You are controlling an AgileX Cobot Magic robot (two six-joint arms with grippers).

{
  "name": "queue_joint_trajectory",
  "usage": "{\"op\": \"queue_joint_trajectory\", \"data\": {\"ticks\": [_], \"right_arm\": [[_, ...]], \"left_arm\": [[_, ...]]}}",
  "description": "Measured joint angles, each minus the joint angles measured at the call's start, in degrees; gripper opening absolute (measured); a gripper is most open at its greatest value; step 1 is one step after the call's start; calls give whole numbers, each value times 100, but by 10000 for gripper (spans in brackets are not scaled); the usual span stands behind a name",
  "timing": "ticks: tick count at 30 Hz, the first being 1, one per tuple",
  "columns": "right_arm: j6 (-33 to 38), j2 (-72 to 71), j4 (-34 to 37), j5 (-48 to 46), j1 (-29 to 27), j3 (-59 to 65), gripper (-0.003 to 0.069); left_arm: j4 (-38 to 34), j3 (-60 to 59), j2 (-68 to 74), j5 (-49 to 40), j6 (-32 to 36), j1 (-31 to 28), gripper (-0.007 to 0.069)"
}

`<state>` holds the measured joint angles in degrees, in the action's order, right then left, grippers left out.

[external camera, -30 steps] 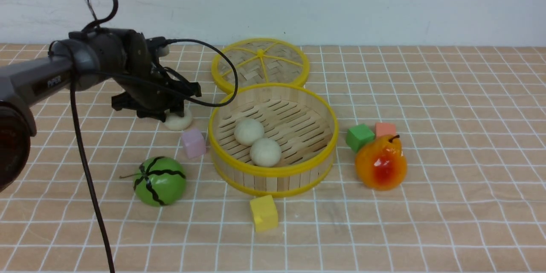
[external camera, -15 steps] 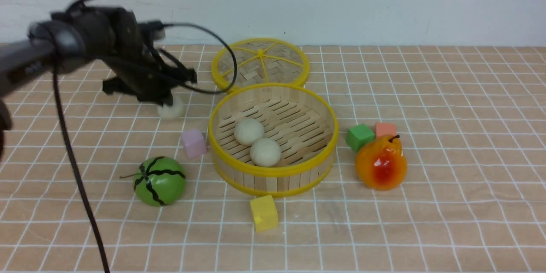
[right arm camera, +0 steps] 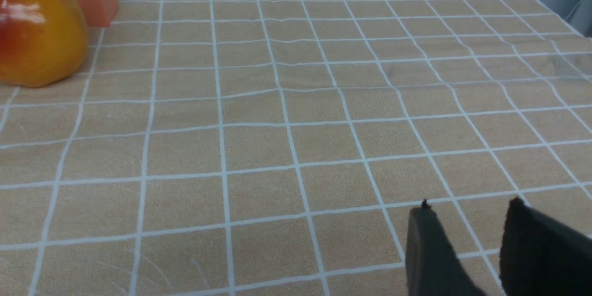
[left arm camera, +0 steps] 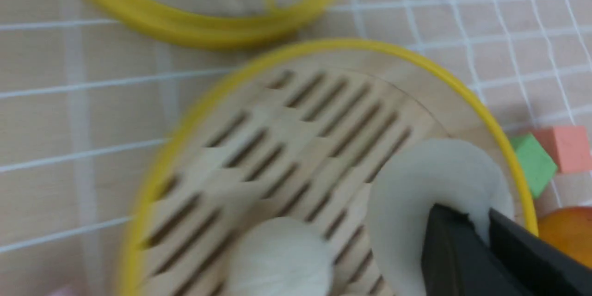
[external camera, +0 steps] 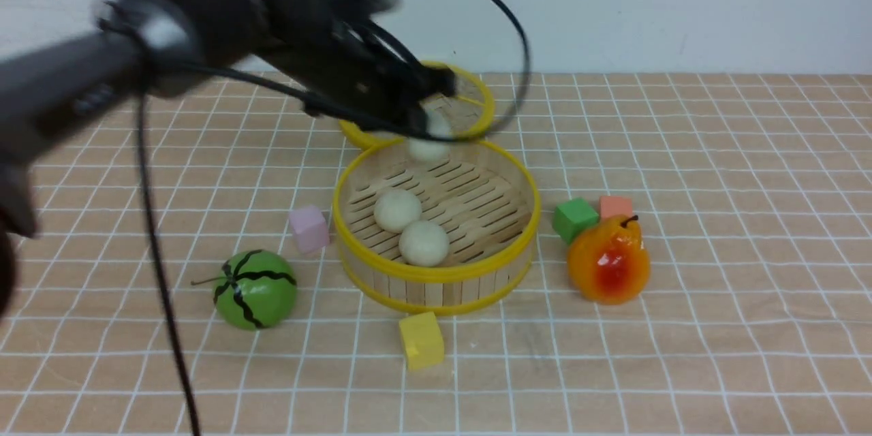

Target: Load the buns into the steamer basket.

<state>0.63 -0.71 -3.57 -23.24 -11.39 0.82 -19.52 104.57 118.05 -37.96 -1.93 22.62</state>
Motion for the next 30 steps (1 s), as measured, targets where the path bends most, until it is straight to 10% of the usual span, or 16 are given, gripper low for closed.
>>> {"op": "queue_joint_trajectory", "data": {"ticks": [18,30], "right_arm": [[0,0,0,0,0,0,241],[0,0,0,0,0,0,241]], "left_arm": [[33,-6,592,430,51,350,417],[1411,-5,-2333,-1272,52,324,400]]}}
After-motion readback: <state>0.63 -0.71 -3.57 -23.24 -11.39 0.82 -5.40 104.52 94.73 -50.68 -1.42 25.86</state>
